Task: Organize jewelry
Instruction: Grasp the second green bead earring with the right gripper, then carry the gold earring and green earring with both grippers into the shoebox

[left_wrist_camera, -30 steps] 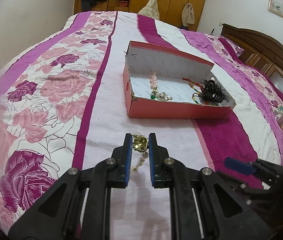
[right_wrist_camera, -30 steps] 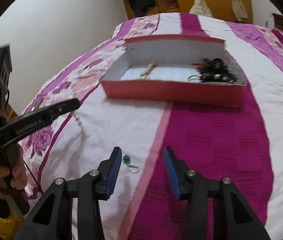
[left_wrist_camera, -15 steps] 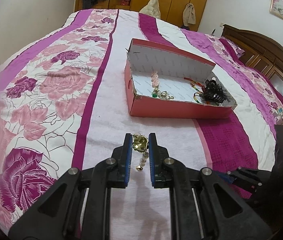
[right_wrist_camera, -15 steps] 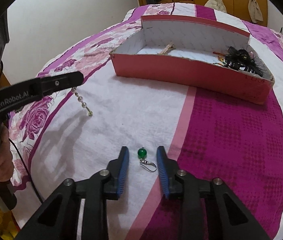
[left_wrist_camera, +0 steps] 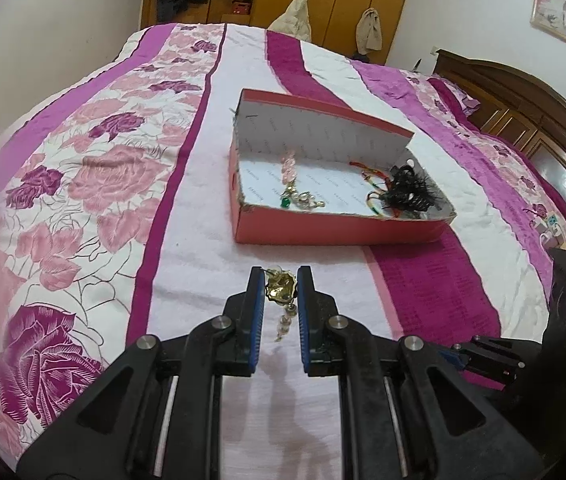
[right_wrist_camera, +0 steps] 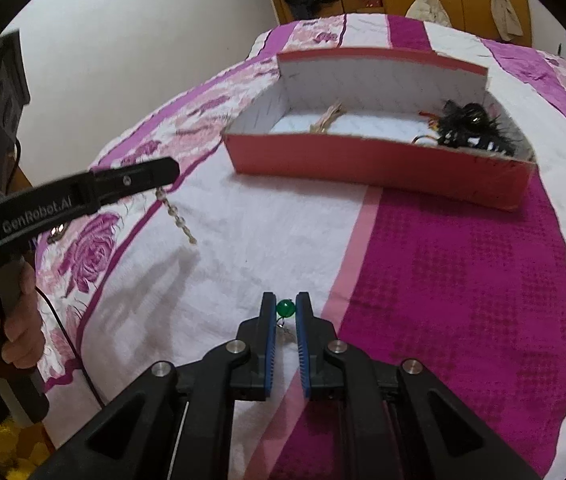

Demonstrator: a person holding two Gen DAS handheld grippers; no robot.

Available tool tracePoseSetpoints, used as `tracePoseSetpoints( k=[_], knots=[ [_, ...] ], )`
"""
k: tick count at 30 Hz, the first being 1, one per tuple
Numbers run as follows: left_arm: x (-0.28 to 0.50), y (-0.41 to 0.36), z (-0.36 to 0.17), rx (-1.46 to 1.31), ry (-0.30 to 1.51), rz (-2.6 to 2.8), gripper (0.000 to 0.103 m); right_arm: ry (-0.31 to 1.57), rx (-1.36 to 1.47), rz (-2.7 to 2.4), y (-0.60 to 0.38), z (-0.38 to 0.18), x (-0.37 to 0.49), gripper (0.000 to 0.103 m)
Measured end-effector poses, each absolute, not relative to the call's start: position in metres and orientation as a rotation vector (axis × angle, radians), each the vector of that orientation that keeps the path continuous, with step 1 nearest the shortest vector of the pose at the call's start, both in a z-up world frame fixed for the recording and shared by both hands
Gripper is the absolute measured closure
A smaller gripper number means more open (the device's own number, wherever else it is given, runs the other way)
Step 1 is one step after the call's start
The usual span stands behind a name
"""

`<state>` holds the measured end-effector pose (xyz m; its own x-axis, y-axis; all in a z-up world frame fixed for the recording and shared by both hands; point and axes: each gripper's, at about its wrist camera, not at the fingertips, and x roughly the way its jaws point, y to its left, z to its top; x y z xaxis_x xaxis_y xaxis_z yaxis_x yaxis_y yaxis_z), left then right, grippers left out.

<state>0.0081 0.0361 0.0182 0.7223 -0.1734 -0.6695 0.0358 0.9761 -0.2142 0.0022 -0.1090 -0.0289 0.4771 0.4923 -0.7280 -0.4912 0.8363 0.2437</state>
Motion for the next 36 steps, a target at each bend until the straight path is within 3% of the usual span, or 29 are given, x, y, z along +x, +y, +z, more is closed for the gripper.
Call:
tracePoseSetpoints(
  k=[36],
  knots=[
    [0.051,0.002,0.080,-0.175,0.525,-0.161,0.095,0.537,0.078,0.506,-0.152,0.072,0.048,0.092]
  ],
)
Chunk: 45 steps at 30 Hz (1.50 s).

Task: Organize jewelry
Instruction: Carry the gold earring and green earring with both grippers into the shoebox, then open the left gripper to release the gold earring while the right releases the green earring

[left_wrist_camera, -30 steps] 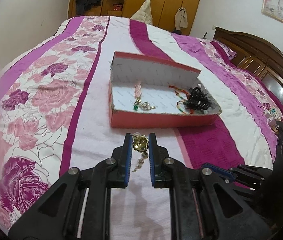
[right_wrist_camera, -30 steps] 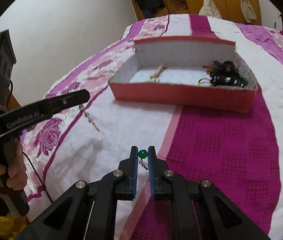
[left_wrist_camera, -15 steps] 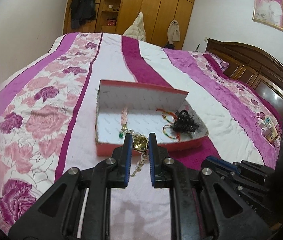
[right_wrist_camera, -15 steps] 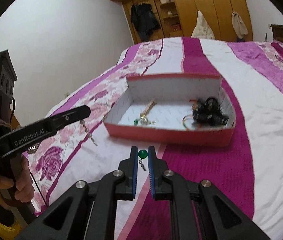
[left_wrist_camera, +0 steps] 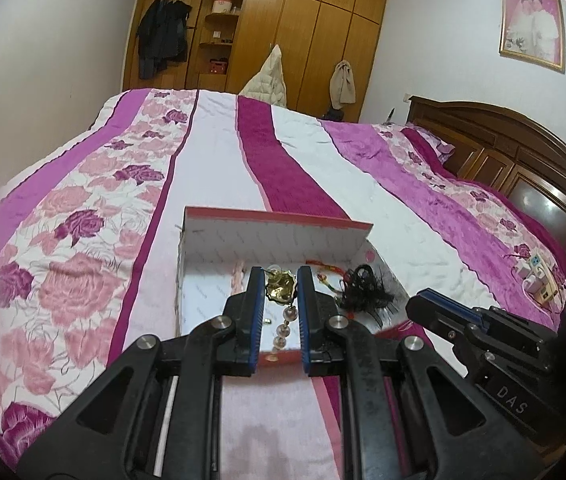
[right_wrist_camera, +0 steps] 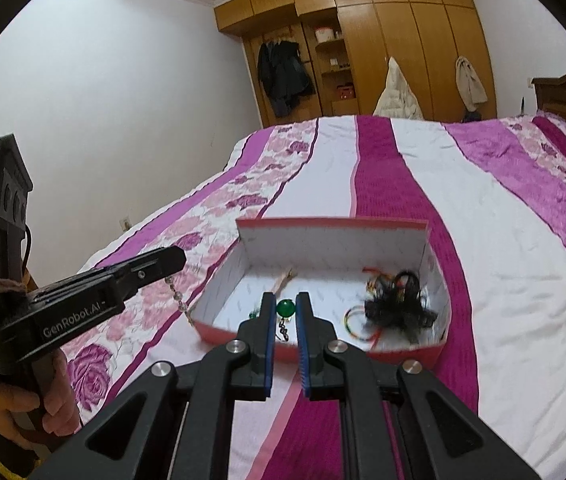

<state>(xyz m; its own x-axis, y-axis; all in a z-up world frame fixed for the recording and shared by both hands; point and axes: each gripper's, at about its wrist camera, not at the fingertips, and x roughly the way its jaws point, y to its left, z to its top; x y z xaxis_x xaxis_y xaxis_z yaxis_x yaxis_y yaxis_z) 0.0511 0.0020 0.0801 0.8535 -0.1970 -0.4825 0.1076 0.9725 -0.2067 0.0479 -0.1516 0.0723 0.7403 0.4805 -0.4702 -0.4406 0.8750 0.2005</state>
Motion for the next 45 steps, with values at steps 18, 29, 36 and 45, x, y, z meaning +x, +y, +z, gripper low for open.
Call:
tracePoseSetpoints(
  k=[18,29,36,45],
  knots=[
    [0.101,0.004,0.045,-0.204,0.558,-0.126,0.095,0.546,0.091,0.451,-0.144,0.052,0.115,0.092],
    [0.125,0.001,0.001,-0.218,0.678,-0.107,0.095,0.642,0.053,0.404,-0.139,0.006,0.143,0.092],
    [0.132,-0.001,-0.011,-0.207,0.710,-0.094,0.095,0.693,0.049,0.381,-0.141,-0.012,0.157,0.092],
    [0.135,-0.001,-0.012,-0.204,0.726,-0.088,0.093,0.744,0.065,0.358,-0.145,-0.023,0.166,0.091]
  ],
)
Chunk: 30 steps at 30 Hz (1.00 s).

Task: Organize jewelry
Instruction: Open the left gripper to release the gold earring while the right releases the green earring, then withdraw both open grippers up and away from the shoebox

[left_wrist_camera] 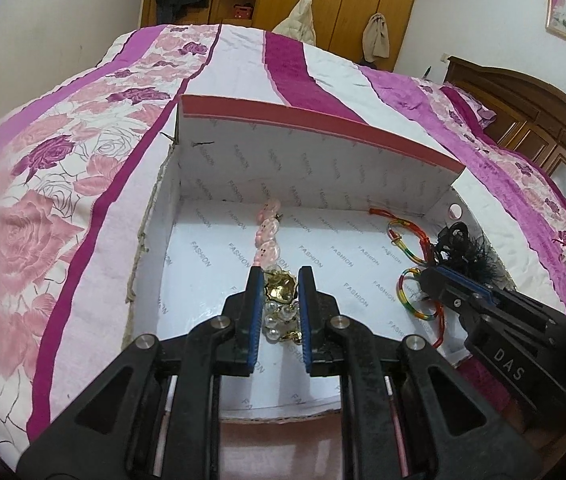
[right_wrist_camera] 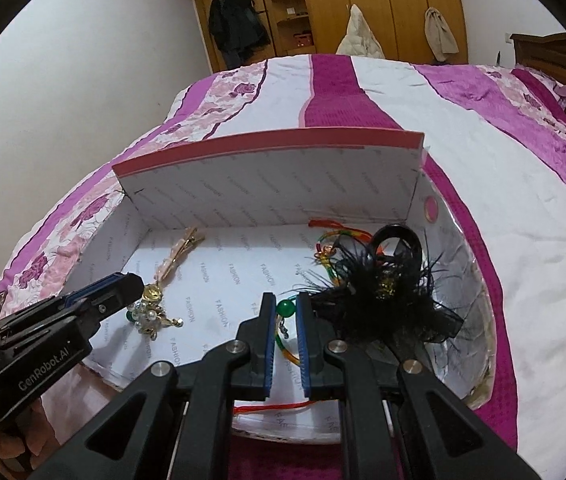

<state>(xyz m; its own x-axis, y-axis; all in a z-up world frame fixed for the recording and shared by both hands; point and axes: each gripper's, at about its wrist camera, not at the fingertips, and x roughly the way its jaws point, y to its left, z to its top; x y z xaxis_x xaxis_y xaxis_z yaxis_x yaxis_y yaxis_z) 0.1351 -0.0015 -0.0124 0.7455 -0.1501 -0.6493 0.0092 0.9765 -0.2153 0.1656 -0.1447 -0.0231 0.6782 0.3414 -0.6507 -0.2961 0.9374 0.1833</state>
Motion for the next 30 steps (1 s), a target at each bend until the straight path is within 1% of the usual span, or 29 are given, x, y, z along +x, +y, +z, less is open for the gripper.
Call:
tracePoseSetpoints(
  k=[1,3,5,6,8,9,11,13,14,19,23,30],
  knots=[
    [0.136,-0.001,-0.012,-0.207,0.728,-0.090,0.092,0.746,0.068,0.359,-0.145,-0.023,0.166,0.090],
    [0.136,0.000,-0.011,-0.216,0.730,-0.098,0.088,0.749,0.080,0.360,-0.145,-0.021,0.165,0.084],
    [0.134,0.000,-0.009,-0.223,0.728,-0.105,0.082,0.738,0.099,0.364,-0.148,-0.018,0.163,0.070],
    [0.133,-0.001,-0.007,-0.225,0.726,-0.108,0.080,0.731,0.106,0.365,-0.149,-0.016,0.161,0.067],
    [0.131,-0.001,-0.005,-0.228,0.723,-0.113,0.073,0.715,0.111,0.365,-0.151,-0.010,0.157,0.059],
    [0.129,-0.001,-0.003,-0.230,0.721,-0.114,0.072,0.707,0.109,0.361,-0.152,-0.008,0.155,0.058],
    [0.126,-0.002,0.001,-0.229,0.712,-0.106,0.061,0.696,0.108,0.349,-0.155,-0.002,0.151,0.052],
    [0.121,-0.001,0.007,-0.229,0.695,-0.092,0.056,0.688,0.116,0.342,-0.159,0.003,0.147,0.050],
    [0.120,0.000,0.009,-0.232,0.690,-0.090,0.054,0.683,0.121,0.339,-0.162,0.006,0.145,0.049],
    [0.109,0.006,0.021,-0.259,0.678,-0.076,0.051,0.657,0.124,0.328,-0.175,0.020,0.128,0.046],
    [0.095,0.007,0.031,-0.247,0.667,-0.065,0.049,0.625,0.124,0.327,-0.182,0.033,0.110,0.038],
    [0.065,0.005,0.048,-0.239,0.626,-0.068,0.040,0.571,0.132,0.321,-0.190,0.054,0.077,0.036]
  ],
)
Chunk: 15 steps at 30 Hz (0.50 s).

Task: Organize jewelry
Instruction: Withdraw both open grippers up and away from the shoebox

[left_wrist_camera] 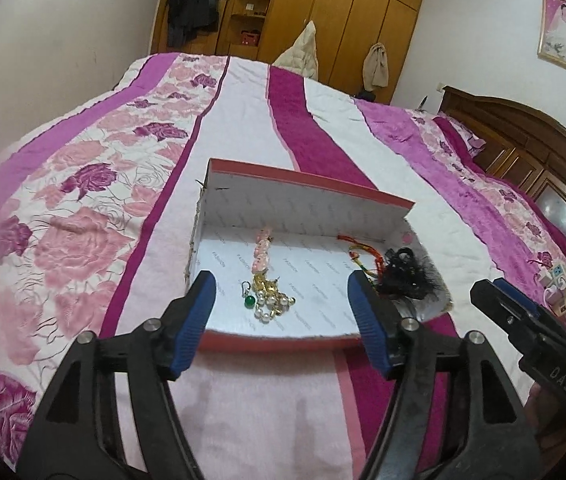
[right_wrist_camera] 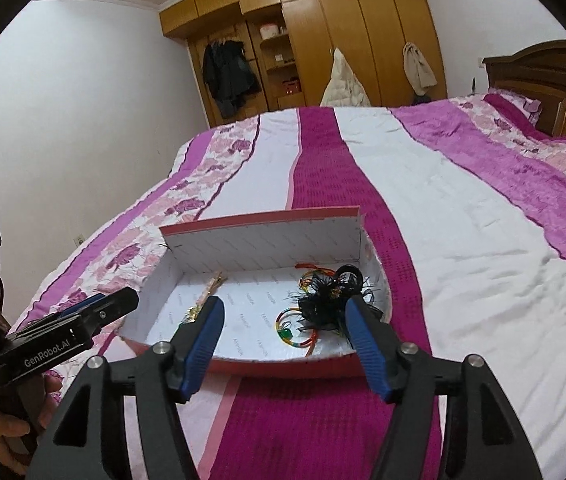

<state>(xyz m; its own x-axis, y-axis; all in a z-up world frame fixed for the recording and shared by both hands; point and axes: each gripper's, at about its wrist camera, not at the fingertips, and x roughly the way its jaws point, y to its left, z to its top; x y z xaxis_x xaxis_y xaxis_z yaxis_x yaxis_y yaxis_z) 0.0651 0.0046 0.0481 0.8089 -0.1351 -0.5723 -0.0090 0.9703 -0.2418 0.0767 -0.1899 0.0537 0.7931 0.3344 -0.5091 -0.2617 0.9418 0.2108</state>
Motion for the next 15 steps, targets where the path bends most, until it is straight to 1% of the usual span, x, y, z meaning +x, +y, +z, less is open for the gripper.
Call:
tracePoseSetpoints(
  k=[6,15],
  knots=[
    [0.044,0.000,0.055,-0.219,0.611,-0.067,0.035,0.537,0.111,0.312,-0.192,0.063,0.044,0.025],
    [0.022,-0.011,0.055,-0.171,0.599,-0.046,0.032,0.511,0.102,0.293,-0.201,0.065,0.017,0.023]
  ],
)
